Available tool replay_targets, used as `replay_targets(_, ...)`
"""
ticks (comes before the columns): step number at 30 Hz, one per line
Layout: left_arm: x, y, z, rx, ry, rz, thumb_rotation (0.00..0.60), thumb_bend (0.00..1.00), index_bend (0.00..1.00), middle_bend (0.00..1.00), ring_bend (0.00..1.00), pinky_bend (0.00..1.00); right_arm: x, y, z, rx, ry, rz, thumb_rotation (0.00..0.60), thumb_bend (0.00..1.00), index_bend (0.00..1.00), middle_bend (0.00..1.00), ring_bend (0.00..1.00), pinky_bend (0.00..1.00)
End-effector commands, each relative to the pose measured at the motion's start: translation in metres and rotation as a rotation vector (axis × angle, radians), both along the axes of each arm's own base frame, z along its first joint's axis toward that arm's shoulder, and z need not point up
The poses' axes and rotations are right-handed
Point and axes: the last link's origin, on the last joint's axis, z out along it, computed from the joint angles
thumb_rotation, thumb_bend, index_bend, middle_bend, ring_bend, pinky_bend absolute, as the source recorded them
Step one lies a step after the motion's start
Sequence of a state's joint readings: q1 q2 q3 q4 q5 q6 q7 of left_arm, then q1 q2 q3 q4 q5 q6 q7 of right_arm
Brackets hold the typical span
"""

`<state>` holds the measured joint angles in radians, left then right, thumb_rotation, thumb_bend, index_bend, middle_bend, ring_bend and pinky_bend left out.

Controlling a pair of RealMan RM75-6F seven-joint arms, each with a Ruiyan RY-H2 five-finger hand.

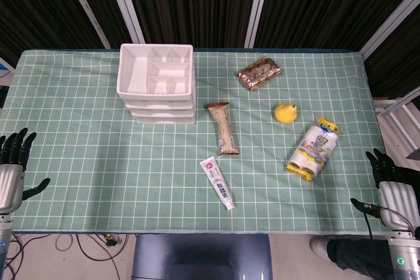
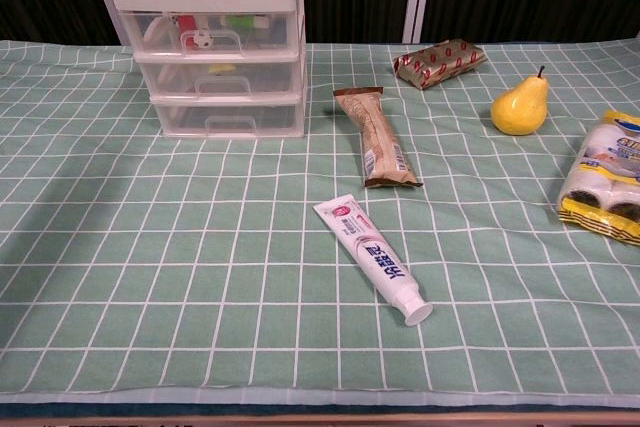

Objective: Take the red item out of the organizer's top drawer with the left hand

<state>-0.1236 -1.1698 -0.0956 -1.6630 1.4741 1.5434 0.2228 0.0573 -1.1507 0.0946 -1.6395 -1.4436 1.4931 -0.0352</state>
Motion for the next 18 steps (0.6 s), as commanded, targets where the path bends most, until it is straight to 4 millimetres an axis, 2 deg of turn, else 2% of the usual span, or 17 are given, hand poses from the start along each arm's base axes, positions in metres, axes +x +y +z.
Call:
replay_targets(1, 0.0, 0.0, 0.0, 0.001, -0.002, 0.001, 0.6, 0.1, 0.0, 0.0, 0.0, 0.0, 0.0, 0.0, 0.0, 0.001, 0.0, 0.002, 0.6, 0.06, 0.0, 0.0, 0.0, 0.23)
replay_targets(9, 0.0, 0.001, -0.001, -0.01, -0.01, 0.007, 0.6, 0.1, 0.0, 0.0, 0.0, 0.01, 0.0, 0.0, 0.0, -0.001, -0.001, -0.003, 0.6, 0.06, 0.0, 0.0, 0.0, 0.23)
replay_targets(11, 0.001, 0.003, -0.002, -0.013, -0.017, 0.006, 0.6, 0.1, 0.0, 0.0, 0.01, 0.08, 0.0, 0.0, -0.001, 0.001, -0.001, -0.004, 0.6, 0.06, 0.0, 0.0, 0.0, 0.23)
replay_targets(13, 0.005, 0.006, -0.003, -0.013, -0.033, 0.005, 0.6, 0.12, 0.0, 0.05, 0.1, 0.24, -0.001, -0.001, 0.0, -0.003, -0.004, -0.009, 0.6, 0.06, 0.0, 0.0, 0.0, 0.23)
replay_targets(14, 0.009, 0.011, -0.004, -0.013, -0.044, -0.003, 0.6, 0.14, 0.0, 0.13, 0.2, 0.35, -0.001, -0.001, 0.0, -0.006, -0.006, -0.013, 0.6, 0.06, 0.0, 0.0, 0.0, 0.23)
replay_targets(15, 0.012, 0.014, -0.005, -0.013, -0.048, -0.009, 0.6, 0.17, 0.0, 0.26, 0.33, 0.47, -0.001, -0.002, 0.0, -0.007, -0.008, -0.016, 0.6, 0.06, 0.0, 0.0, 0.0, 0.23)
replay_targets(16, 0.015, 0.017, -0.005, -0.011, -0.052, -0.016, 0.6, 0.2, 0.0, 0.35, 0.42, 0.54, -0.001, -0.002, 0.0, -0.007, -0.011, -0.018, 0.6, 0.06, 0.0, 0.0, 0.0, 0.23)
replay_targets(18, 0.024, 0.027, -0.008, -0.01, -0.078, -0.028, 0.6, 0.29, 0.0, 0.61, 0.65, 0.71, -0.001, -0.002, 0.0, -0.007, -0.014, -0.019, 0.6, 0.06, 0.0, 0.0, 0.0, 0.23)
